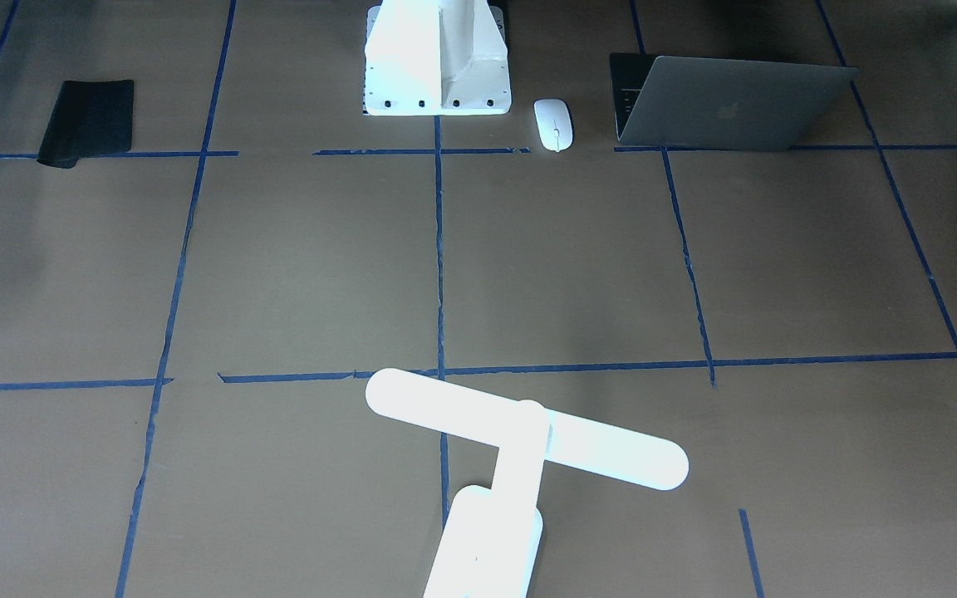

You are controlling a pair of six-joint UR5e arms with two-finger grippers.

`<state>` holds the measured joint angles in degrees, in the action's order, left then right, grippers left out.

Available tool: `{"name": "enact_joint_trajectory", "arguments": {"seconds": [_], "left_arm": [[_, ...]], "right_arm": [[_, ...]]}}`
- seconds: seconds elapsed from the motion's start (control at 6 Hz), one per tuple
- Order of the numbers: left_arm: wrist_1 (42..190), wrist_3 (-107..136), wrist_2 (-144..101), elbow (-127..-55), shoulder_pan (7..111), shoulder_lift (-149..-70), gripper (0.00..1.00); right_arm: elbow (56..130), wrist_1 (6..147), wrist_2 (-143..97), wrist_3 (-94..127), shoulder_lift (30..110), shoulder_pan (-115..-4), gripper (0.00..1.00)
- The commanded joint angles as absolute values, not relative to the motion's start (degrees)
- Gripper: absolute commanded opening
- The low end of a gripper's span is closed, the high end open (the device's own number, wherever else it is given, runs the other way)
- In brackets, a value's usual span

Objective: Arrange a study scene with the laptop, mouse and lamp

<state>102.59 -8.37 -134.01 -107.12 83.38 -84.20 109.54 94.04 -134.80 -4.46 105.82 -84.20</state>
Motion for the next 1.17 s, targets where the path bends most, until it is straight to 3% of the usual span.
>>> {"name": "enact_joint_trajectory", "arguments": {"seconds": [0.0,0.5,1.0], "left_arm": [[117.87,-8.0,-135.08,-108.1,73.43,-83.59,1.0],[130.81,-10.02,-139.38,-115.74,65.51,-74.03,0.99],[130.69,-9.06,-143.88,-124.08,55.75,-71.98,0.99]], "right_arm": [[109.78,94.04,-134.74,-4.48,105.82,-84.2,1.0],[109.78,94.04,-134.74,-4.48,105.82,-84.2,1.0],[109.69,94.13,-134.74,-4.48,105.82,-84.2,1.0]]}}
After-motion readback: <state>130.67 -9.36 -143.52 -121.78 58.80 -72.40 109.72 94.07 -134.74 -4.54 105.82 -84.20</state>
